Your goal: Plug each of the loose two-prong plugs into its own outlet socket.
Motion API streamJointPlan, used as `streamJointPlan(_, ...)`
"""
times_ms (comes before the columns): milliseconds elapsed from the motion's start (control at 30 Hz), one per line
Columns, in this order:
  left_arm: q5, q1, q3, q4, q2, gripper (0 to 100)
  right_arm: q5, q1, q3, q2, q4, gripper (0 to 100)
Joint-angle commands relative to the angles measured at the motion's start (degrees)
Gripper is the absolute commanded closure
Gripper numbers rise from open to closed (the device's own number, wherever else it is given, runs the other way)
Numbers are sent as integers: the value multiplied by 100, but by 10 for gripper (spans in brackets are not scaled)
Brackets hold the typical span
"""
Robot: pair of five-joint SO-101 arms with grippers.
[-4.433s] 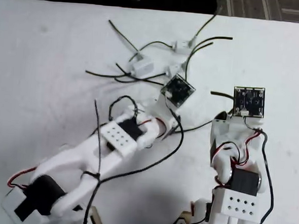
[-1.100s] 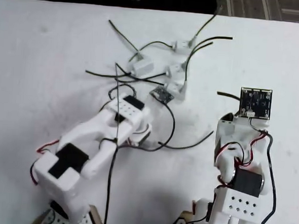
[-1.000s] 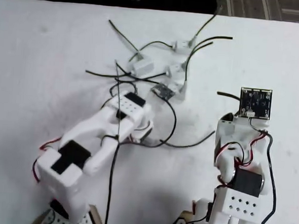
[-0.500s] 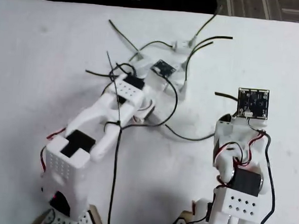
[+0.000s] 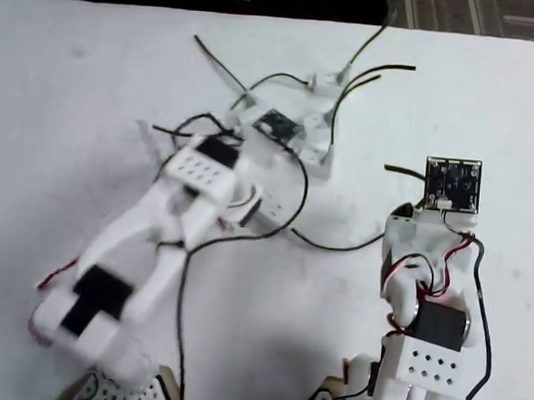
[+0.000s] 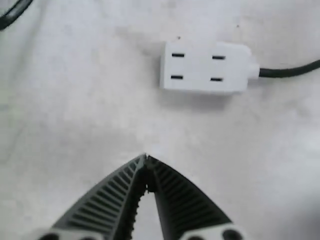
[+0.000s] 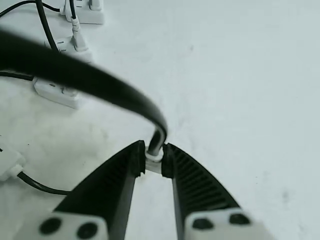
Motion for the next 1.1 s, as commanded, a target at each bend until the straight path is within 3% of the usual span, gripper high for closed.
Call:
streamJointPlan(0, 308, -681, 1073, -141, -1771, 977, 527, -541, -79, -40, -66, 981)
streamJointPlan(133, 185, -1886, 1846, -281, -2756, 977, 730, -1341, -70, -31, -66, 981)
streamJointPlan(267, -589, -3090, 2418, -325, -3433, 976, 976, -2105, -62, 92, -66, 981)
streamJointPlan(433, -774, -3960, 3455, -1196, -3908, 976, 1099, -2844, -273, 1095, -110, 981)
streamJointPlan(600, -774, -4092, 4369, -2101, -4163, 976, 1134, -3020, -1152, 2404, -110, 981)
streamJointPlan(1067, -1451, -4127, 4651, -2101, -4347, 976, 2268, -3635, -2444, 4356, -119, 980)
